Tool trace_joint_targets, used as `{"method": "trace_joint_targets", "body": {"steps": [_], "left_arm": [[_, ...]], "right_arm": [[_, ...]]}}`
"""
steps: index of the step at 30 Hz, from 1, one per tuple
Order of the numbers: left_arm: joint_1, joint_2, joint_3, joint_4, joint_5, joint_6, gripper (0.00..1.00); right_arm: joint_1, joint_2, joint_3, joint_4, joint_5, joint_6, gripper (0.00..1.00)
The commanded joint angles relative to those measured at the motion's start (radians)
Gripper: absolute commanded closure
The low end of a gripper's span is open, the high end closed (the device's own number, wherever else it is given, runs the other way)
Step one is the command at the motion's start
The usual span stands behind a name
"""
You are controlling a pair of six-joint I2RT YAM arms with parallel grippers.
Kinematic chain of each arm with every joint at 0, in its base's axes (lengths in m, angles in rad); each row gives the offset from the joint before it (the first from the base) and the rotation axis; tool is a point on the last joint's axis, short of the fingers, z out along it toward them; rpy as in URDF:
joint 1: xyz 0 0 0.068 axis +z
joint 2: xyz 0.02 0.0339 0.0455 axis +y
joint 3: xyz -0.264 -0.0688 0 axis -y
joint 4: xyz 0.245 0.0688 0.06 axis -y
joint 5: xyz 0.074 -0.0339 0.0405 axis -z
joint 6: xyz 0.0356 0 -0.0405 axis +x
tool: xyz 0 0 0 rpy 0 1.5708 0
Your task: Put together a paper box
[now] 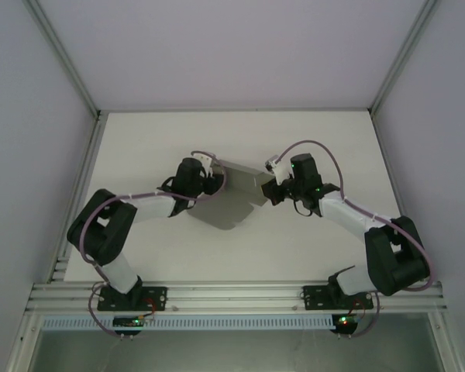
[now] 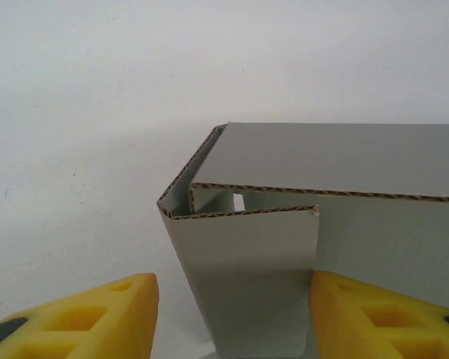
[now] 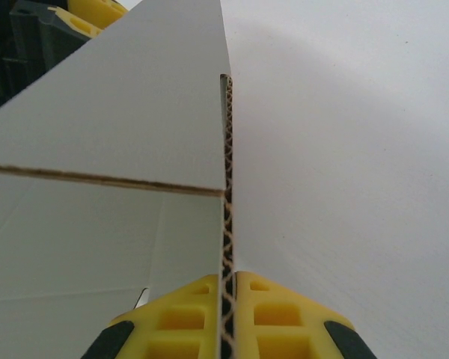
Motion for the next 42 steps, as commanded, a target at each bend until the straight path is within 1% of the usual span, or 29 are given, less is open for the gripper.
{"method": "trace_joint_targets", "body": {"steps": [1, 2, 3, 4, 5, 7, 9, 10, 11, 13, 16, 19, 21, 23, 25, 27, 28, 29, 31, 32, 33, 34, 38, 40, 42], "left_arm": [[0.054, 0.041, -0.024, 0.031, 0.096, -0.016, 0.42], [0.067, 0.041, -0.034, 0.054, 0.172, -0.019, 0.39], [0.074, 0.038, -0.044, 0.080, 0.223, -0.022, 0.38], [0.075, 0.033, -0.054, 0.110, 0.262, -0.019, 0.35], [0.074, 0.023, -0.063, 0.134, 0.294, -0.012, 0.30], [0.076, 0.005, -0.057, 0.137, 0.311, -0.013, 0.27], [0.075, -0.021, -0.043, 0.116, 0.332, -0.009, 0.21], [0.075, -0.041, -0.043, 0.111, 0.336, -0.011, 0.13], [0.076, -0.064, -0.050, 0.109, 0.339, -0.011, 0.00], [0.080, -0.117, -0.069, 0.093, 0.321, -0.013, 0.00], [0.104, -0.203, -0.095, 0.005, 0.208, -0.019, 0.00], [0.162, -0.253, -0.103, -0.127, 0.055, -0.069, 0.00], [0.224, -0.241, -0.108, -0.179, 0.041, -0.114, 0.00], [0.280, -0.194, -0.100, -0.199, 0.087, -0.144, 0.00], [0.307, -0.125, -0.076, -0.194, 0.145, -0.153, 0.01], [0.311, -0.058, -0.042, -0.175, 0.231, -0.128, 0.09], [0.308, -0.027, -0.032, -0.139, 0.328, -0.104, 0.12], [0.301, -0.014, -0.036, -0.084, 0.398, -0.101, 0.13], [0.287, -0.001, -0.063, 0.049, 0.508, -0.113, 0.15], [0.283, 0.003, -0.078, 0.107, 0.535, -0.128, 0.15], [0.283, 0.009, -0.086, 0.146, 0.552, -0.135, 0.15], [0.281, 0.018, -0.082, 0.151, 0.553, -0.135, 0.17], [0.271, 0.081, -0.025, 0.100, 0.549, -0.098, 0.23], [0.262, 0.111, 0.001, 0.093, 0.574, -0.087, 0.26], [0.250, 0.127, 0.002, 0.137, 0.605, -0.081, 0.26]], "right_arm": [[-0.008, -0.004, -0.003, -0.021, -0.025, -0.012, 0.98], [-0.009, -0.001, -0.003, -0.022, -0.029, -0.015, 0.98], [-0.011, 0.001, -0.004, -0.023, -0.029, -0.014, 0.98], [-0.013, 0.005, -0.003, -0.025, -0.031, -0.014, 0.98], [-0.014, 0.009, 0.000, -0.025, -0.028, -0.015, 0.98], [-0.019, 0.016, -0.003, -0.020, -0.027, -0.014, 0.98], [-0.025, 0.023, -0.001, -0.015, -0.028, -0.011, 0.99], [-0.030, 0.027, 0.002, -0.017, -0.032, -0.012, 0.99], [-0.035, 0.032, 0.008, -0.019, -0.035, -0.012, 0.99], [-0.043, 0.040, 0.020, -0.029, -0.036, -0.014, 0.99], [-0.056, 0.051, 0.034, -0.046, -0.039, -0.018, 1.00], [-0.063, 0.053, 0.037, -0.048, -0.045, -0.019, 1.00], [-0.064, 0.054, 0.037, -0.046, -0.045, -0.018, 1.00], [-0.064, 0.056, 0.038, -0.042, -0.047, -0.018, 1.00], [-0.065, 0.059, 0.042, -0.044, -0.041, -0.019, 1.00], [-0.066, 0.062, 0.044, -0.046, -0.045, -0.020, 1.00], [-0.065, 0.063, 0.044, -0.044, -0.042, -0.021, 1.00], [-0.065, 0.063, 0.045, -0.046, -0.038, -0.021, 1.00], [-0.064, 0.064, 0.050, -0.056, -0.029, -0.024, 1.00], [-0.064, 0.062, 0.051, -0.060, -0.024, -0.025, 1.00], [-0.065, 0.061, 0.051, -0.061, -0.023, -0.027, 1.00], [-0.062, 0.059, 0.050, -0.059, -0.020, -0.028, 1.00], [-0.062, 0.051, 0.050, -0.060, -0.018, -0.029, 1.00], [-0.061, 0.051, 0.051, -0.063, -0.019, -0.031, 1.00], [-0.060, 0.051, 0.052, -0.065, -0.017, -0.030, 1.00]]}}
